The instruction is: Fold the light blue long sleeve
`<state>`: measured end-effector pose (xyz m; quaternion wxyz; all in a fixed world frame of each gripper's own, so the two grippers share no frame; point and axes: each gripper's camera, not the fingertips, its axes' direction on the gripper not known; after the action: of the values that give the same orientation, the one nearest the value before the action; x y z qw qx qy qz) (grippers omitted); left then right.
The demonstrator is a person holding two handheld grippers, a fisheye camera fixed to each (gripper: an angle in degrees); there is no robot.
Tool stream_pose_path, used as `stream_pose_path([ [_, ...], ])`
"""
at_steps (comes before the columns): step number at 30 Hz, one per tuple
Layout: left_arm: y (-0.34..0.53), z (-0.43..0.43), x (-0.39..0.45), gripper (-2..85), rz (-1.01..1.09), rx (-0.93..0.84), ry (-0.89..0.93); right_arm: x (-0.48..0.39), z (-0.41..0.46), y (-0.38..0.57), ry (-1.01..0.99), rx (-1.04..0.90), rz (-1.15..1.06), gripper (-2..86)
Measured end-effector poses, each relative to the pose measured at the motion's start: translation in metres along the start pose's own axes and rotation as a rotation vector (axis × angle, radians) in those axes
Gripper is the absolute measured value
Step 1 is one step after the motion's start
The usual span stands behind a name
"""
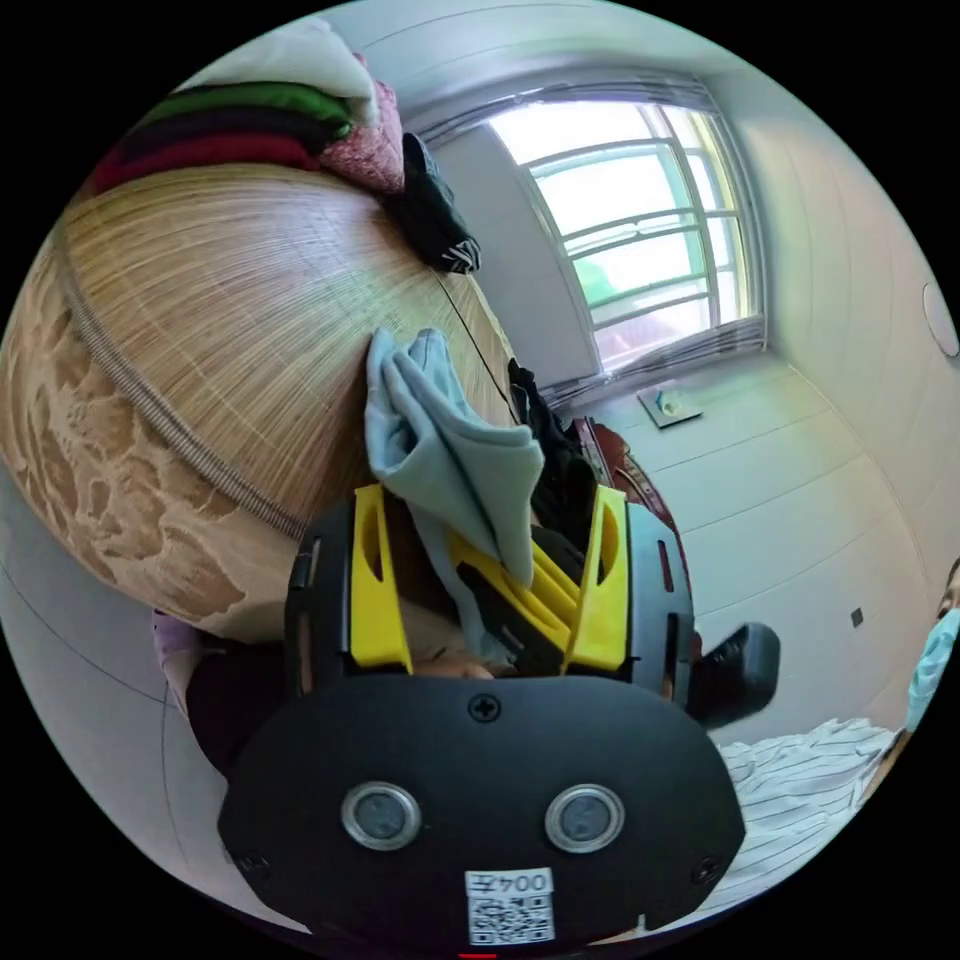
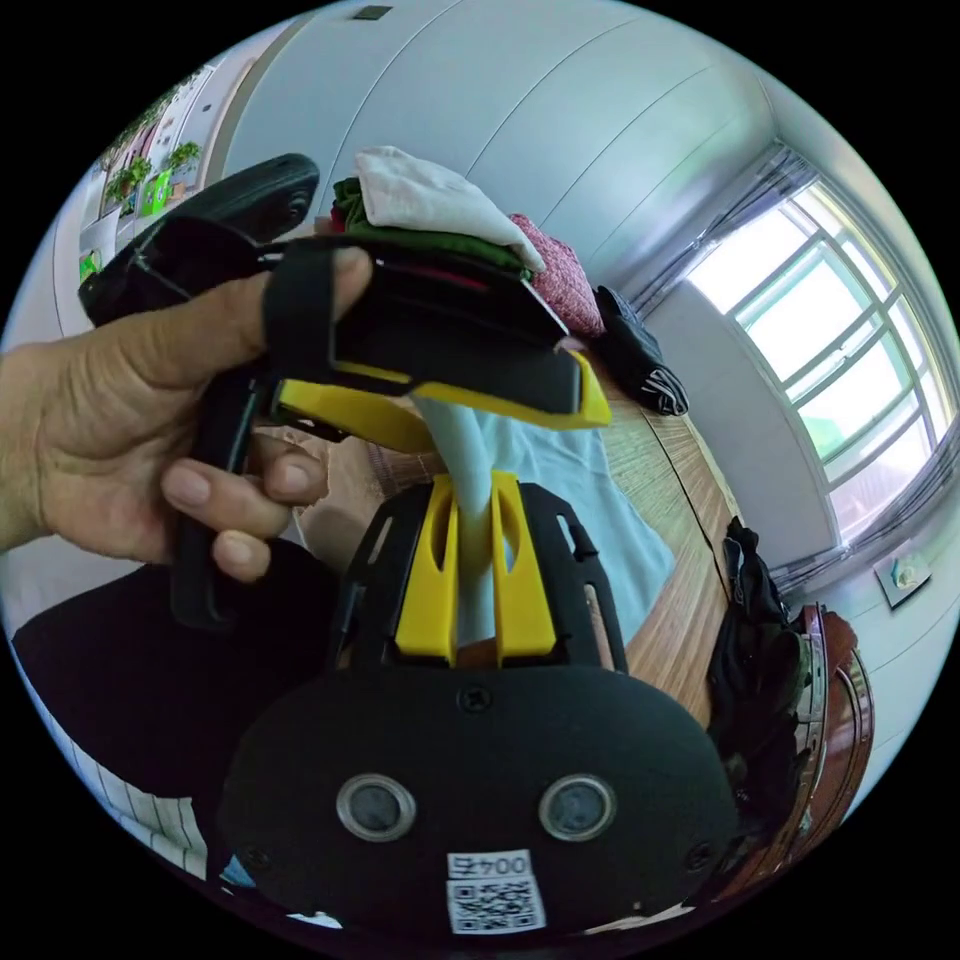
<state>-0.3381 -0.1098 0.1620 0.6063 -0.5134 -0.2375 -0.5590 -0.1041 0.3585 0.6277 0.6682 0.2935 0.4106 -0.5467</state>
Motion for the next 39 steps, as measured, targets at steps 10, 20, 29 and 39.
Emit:
stream_pose_path([
  [10, -0.008, 0.029, -0.081, 7.1, -0.196, -0.038, -0.057, 0.12, -0.027, 0.079, -0.253, 0.059, 0.081, 11.3],
  [20, -0.004, 0.014, -0.117, 3.3, -0.207, 0.011, 0.004, 0.374, 0.067, 0.3, -1.166, 0.214, 1.283, 16.2],
  [29, -0.012, 0.0, -0.129, 2.1, -0.197, 0.017, 0.007, 0.397, 0.104, 0.298, -1.29, 0.188, 1.412, 15.1],
  [39, -0.022, -0.012, -0.136, 1.5, -0.184, 0.01, -0.003, 0.421, 0.116, 0.26, -1.233, 0.095, 1.333, 13.6],
])
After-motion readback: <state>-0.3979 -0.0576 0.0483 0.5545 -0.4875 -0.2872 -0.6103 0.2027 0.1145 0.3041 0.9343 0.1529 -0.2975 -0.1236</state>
